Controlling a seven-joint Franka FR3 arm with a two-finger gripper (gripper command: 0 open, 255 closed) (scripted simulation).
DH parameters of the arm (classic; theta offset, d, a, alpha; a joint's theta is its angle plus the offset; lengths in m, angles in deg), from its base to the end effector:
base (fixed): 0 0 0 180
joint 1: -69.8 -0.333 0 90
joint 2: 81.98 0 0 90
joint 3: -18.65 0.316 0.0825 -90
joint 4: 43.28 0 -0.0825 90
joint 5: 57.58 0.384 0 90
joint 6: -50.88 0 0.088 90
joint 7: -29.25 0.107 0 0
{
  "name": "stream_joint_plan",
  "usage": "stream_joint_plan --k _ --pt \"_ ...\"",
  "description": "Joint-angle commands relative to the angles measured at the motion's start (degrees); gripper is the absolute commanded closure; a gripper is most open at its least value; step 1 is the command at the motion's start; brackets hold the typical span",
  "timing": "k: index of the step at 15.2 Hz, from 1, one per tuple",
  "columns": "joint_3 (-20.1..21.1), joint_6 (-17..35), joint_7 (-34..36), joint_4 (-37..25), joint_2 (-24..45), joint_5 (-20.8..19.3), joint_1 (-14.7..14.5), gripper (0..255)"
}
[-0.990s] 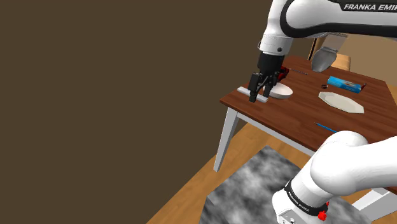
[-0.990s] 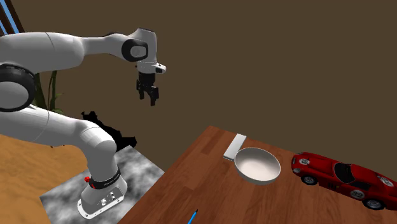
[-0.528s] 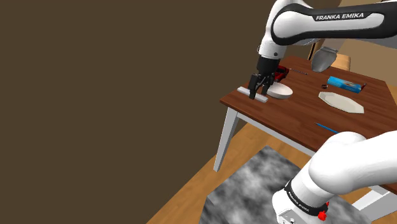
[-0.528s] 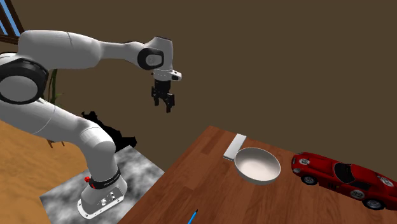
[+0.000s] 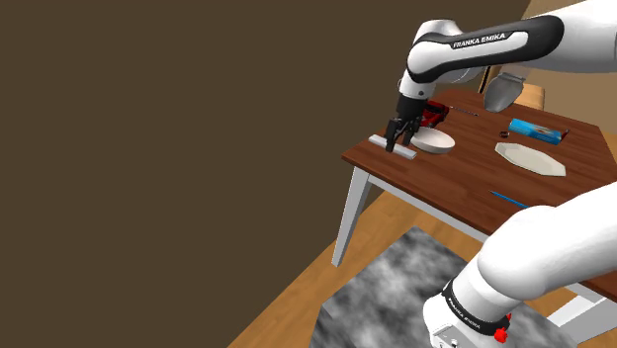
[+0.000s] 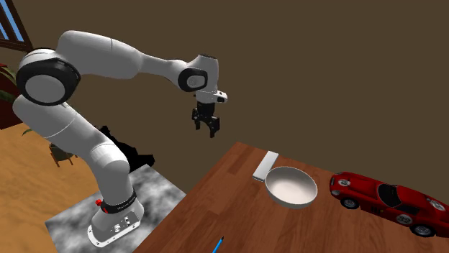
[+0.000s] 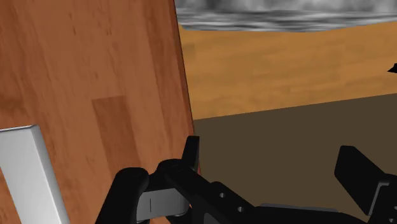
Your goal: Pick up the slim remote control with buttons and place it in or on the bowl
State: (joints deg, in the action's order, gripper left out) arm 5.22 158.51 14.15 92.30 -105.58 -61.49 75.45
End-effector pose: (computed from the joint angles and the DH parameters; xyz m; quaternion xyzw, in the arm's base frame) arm 0.3912 -0.1459 0.4699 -0.9989 0.0115 0.0365 0.0259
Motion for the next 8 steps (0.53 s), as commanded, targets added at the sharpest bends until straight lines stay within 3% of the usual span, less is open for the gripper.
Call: stream_joint_plan --k 1,8 --pt "-1.81 2.09 -2.41 -1.74 3.35 -0.25 0.55 0" --pt "-7.16 8.22 -10.88 -9.81 16.57 2.04 2.05 0"
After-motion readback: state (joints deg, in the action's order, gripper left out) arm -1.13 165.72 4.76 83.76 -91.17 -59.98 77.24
